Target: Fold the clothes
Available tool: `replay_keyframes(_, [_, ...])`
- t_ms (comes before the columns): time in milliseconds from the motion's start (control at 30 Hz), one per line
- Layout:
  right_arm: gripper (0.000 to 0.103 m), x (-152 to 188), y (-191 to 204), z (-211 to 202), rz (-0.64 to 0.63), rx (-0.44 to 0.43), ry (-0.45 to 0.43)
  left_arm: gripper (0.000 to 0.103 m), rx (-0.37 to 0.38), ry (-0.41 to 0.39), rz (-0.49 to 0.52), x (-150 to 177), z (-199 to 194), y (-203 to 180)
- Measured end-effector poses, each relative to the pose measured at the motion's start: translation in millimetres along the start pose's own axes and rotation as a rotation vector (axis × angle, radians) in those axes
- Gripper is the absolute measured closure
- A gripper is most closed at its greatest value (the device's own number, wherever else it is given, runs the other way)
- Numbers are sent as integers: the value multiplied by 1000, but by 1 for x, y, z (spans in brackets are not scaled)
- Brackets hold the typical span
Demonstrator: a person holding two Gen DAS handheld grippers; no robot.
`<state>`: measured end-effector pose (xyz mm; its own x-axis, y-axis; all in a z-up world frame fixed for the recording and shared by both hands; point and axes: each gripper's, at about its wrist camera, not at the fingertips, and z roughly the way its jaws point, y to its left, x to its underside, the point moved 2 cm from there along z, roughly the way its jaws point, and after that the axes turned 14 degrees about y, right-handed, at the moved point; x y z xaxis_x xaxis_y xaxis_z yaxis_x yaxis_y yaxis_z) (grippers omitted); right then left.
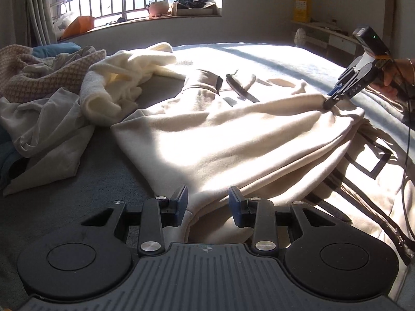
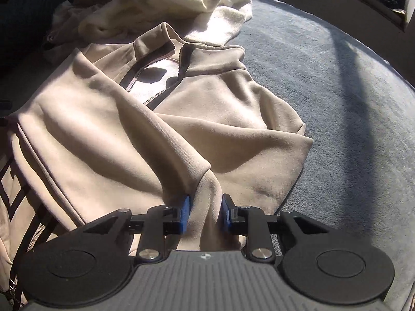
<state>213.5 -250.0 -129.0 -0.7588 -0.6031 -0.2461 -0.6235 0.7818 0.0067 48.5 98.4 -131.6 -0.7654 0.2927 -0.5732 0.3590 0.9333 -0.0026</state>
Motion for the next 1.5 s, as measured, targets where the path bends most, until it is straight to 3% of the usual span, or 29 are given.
replay_keyframes(100, [78, -1, -9, -7, 56, -20, -14, 69, 13, 7, 7, -2, 7, -2])
replay_keyframes(133, [72, 0, -22, -6, 136, -38, -29, 69, 15, 9, 8, -2, 8, -2])
replay_keyframes(167, [56, 4, -33, -5, 209, -66, -53, 69, 18, 12, 8, -2, 9, -2])
replay_keyframes(200, [49, 8, -44, -4, 276, -97, -81, 69, 21, 17, 8, -1, 11, -2])
replay_keyframes(267, [44, 20, -58, -4, 380, -172, -153, 69, 21, 19, 7, 0, 11, -2])
replay_keyframes(500, [44, 65, -81, -20, 678, -286, -413, 68, 26, -3, 18, -3, 5, -3])
replay_keyframes(600, [50, 71, -67, -29, 670, -290, -487, 68, 37, -6, 69, -4, 8, -13])
replay_keyframes(700, [53, 68, -38, -34, 586, -321, -531, 68, 8, 61, 126, 3, 21, -24])
replay_keyframes(867, [54, 55, 2, -10, 479, -321, -491, 68, 50, 103, 17, 16, 29, -10])
replay_keyframes(933, [54, 49, 10, 14, 501, -281, -415, 68, 72, 114, -33, 18, 29, -1])
replay_keyframes(1000, [64, 44, 18, 33, 488, -204, -340, 70, 71, 116, -52, 17, 23, 2])
replay_keyframes(1033, [64, 43, 23, 33, 471, -173, -345, 70, 61, 106, -44, 17, 17, 1])
replay_keyframes(1200, [63, 44, 33, 27, 450, -152, -328, 69, -79, -1, 74, 19, -15, -10])
replay_keyframes(1367, [63, 45, 34, 25, 475, -145, -330, 71, -242, 59, 191, 26, 9, -19])
replay_keyframes(1467, [63, 45, 35, 23, 487, -140, -331, 93, -335, 55, 206, 32, 17, -19])
replay_keyframes(1500, [63, 44, 36, 22, 487, -136, -330, 96, -344, 48, 212, 33, 15, -20])
